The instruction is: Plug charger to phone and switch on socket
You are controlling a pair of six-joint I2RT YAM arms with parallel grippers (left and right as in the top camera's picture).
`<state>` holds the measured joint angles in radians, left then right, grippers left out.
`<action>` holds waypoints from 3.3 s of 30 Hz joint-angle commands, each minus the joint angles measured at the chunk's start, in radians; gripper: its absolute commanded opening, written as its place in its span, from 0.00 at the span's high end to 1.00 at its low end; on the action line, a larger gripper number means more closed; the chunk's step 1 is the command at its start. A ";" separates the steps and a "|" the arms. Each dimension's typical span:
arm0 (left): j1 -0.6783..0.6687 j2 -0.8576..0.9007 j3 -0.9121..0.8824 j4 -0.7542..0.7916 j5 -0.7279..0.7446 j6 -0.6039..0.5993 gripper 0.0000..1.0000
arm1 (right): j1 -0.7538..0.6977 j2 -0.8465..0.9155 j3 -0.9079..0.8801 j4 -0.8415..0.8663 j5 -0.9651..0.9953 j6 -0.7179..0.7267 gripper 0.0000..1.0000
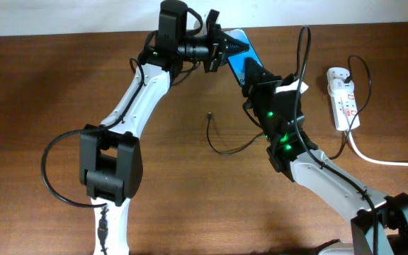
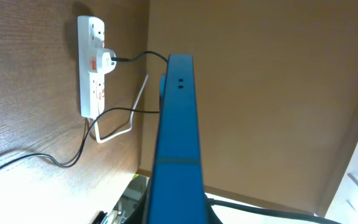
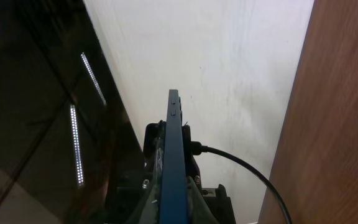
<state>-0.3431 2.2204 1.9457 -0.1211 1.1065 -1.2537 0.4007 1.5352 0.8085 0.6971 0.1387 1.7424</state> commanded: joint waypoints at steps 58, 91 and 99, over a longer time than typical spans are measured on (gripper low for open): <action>0.424 -0.010 0.018 -1.043 -0.027 1.202 1.00 | -0.069 0.598 0.399 -0.746 -0.737 -0.912 0.61; 0.377 -0.010 0.018 -1.051 0.375 1.434 1.00 | -0.292 0.008 0.399 -1.236 -1.364 -1.620 0.96; 0.280 -0.010 0.018 -1.051 0.467 1.446 1.00 | -0.332 -0.166 0.098 -1.058 -1.306 -1.412 0.96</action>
<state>-0.0444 2.2204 1.9556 -1.1706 1.5124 0.2173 0.0471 1.3827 0.9447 -0.3981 -1.1881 0.1886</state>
